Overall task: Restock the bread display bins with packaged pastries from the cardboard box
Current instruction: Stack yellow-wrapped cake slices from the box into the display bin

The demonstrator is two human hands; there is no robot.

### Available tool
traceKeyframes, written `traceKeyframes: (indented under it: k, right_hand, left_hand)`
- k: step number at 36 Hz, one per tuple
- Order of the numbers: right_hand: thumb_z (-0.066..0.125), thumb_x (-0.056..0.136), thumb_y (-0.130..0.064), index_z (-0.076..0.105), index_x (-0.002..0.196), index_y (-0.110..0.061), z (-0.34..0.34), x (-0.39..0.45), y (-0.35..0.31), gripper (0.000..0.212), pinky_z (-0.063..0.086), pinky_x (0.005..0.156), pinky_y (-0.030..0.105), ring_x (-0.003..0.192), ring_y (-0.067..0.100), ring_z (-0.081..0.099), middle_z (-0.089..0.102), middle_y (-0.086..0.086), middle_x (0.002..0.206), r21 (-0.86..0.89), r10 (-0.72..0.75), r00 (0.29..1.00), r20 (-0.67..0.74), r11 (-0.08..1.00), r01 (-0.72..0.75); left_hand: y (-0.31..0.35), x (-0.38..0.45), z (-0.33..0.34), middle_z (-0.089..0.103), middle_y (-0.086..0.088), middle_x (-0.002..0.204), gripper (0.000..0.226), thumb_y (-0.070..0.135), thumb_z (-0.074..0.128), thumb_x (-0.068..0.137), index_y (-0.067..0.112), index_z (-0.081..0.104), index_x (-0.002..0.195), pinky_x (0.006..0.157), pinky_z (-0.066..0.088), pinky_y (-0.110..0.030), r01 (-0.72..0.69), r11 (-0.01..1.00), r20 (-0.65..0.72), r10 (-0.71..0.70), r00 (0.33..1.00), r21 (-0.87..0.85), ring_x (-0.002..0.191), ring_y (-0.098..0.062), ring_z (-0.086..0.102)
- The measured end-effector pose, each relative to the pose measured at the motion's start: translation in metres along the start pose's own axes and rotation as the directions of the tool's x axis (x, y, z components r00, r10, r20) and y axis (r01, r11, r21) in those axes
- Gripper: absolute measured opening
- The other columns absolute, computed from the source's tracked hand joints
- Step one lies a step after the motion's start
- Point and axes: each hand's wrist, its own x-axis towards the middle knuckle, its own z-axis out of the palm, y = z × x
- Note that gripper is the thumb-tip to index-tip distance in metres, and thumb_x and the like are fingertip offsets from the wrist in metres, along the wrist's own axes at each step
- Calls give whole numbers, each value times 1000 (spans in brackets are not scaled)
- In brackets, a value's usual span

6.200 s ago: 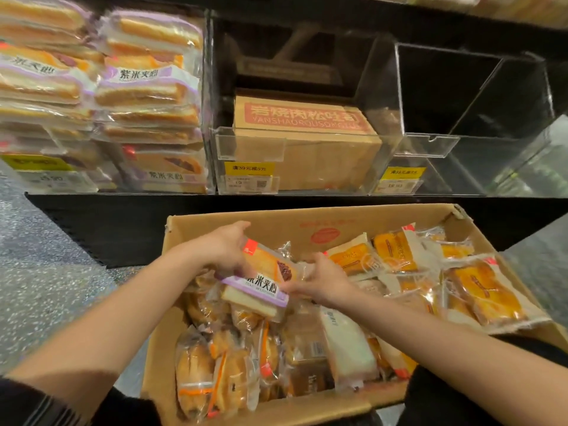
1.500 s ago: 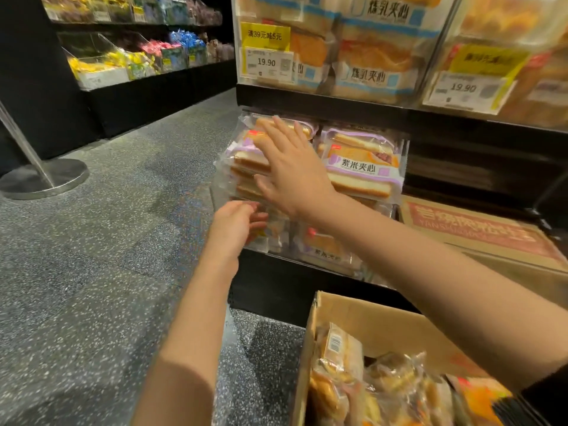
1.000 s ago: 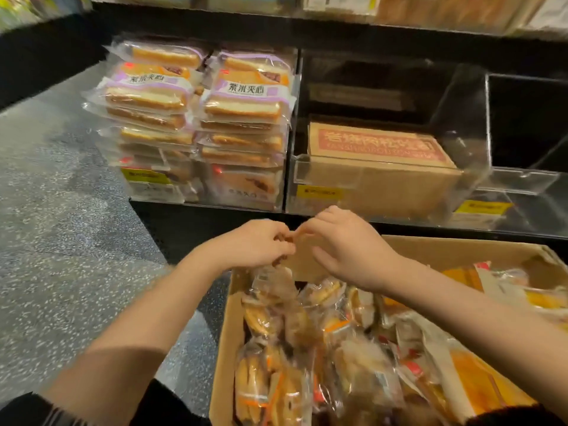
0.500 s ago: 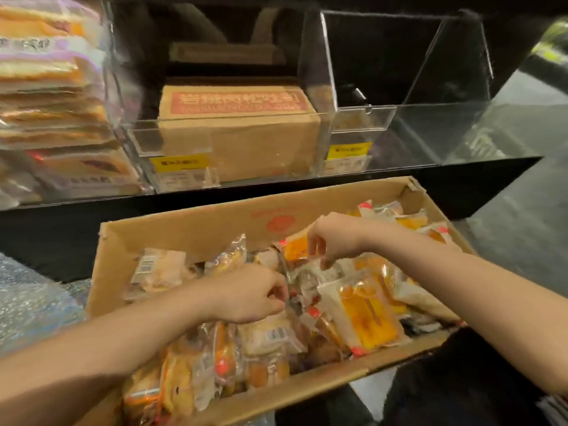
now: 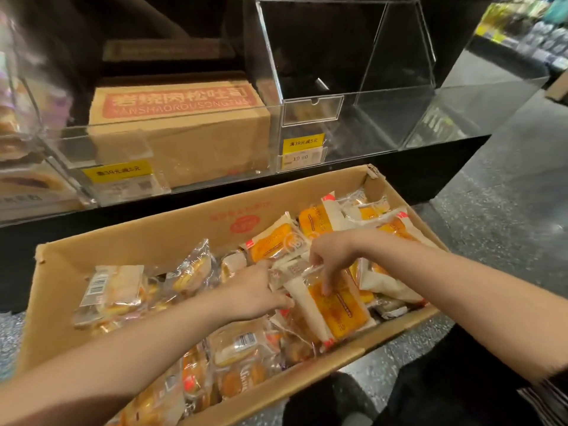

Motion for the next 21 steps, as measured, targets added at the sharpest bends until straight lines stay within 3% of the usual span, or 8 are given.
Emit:
traceKeyframes:
  k: [3, 5, 7, 10, 13, 15, 18, 21]
  right_hand:
    - [73, 83, -27, 57, 78, -16, -15, -21, 16, 20, 40, 63, 21, 73, 11, 53, 57, -5, 78, 292, -50, 994, -93, 953, 75]
    - [71, 84, -25, 64, 93, -13, -19, -35, 27, 16, 49, 72, 19, 85, 13, 64, 68, -1, 91, 520, -29, 982, -187, 845, 124]
    - [68, 86, -22, 64, 108, -6, -21, -42, 37, 27, 53, 84, 24, 97, 18, 68, 72, 6, 105, 707, -5, 972, -233, 686, 173]
    - [68, 84, -23, 63, 106, -7, -18, -47, 44, 27, 52, 84, 27, 97, 19, 69, 72, 7, 104, 809, 6, 964, -266, 545, 219]
    - [64, 87, -20, 63, 96, -11, -11, -53, 45, 12, 53, 73, 21, 88, 14, 70, 73, 2, 93, 876, 41, 952, -304, 406, 262]
    - [62, 89, -21, 64, 96, -10, -6, -56, 46, 13, 53, 74, 21, 88, 12, 70, 72, 0, 92, 899, 71, 944, -323, 333, 283]
    - [57, 92, -34, 65, 100, -7, -2, -58, 47, 30, 54, 80, 24, 96, 14, 68, 72, 2, 98, 881, 154, 919, -362, 380, 283]
    - [50, 97, -39, 67, 106, -11, -1, -55, 56, 33, 53, 80, 28, 96, 18, 65, 68, 5, 102, 743, 353, 801, -483, 650, 161]
  left_hand:
    - [-3, 3, -2, 47, 0, 136, 109, 61, 77, 64, 17, 21, 147, 99, 43, -31, -3, 987, 1, 3, 1000, -159, 118, -18, 50]
    - [-1, 5, -3, 57, 1, 127, 122, 74, 80, 39, 21, 36, 140, 96, 48, -33, 2, 950, 5, 0, 1000, -313, 110, -16, 58]
    - [3, 7, -4, 70, -1, 106, 102, 66, 86, 36, 20, 55, 121, 80, 55, -32, -19, 860, -19, 10, 1000, -510, 91, -16, 67]
    - [11, 8, -5, 72, -10, 100, 65, 36, 90, 57, 15, 61, 111, 68, 57, -34, -52, 723, -100, -23, 995, -689, 87, -23, 70]
    - [17, 9, -10, 70, -7, 101, 82, 34, 96, 39, 20, 59, 111, 83, 56, -45, -115, 602, -205, -83, 975, -790, 92, -25, 68]
    - [19, 10, -12, 71, -9, 101, 91, 34, 93, 27, 17, 60, 110, 89, 54, -51, -158, 482, -236, -104, 966, -862, 95, -29, 68]
    - [19, 12, -12, 73, -12, 94, 61, 22, 91, 45, 9, 64, 98, 89, 52, -54, -175, 410, -248, -131, 960, -895, 92, -33, 69]
    - [21, 14, -11, 74, -9, 92, 30, 7, 81, 69, 10, 67, 95, 88, 54, -47, -175, 419, -257, -146, 955, -891, 89, -28, 71]
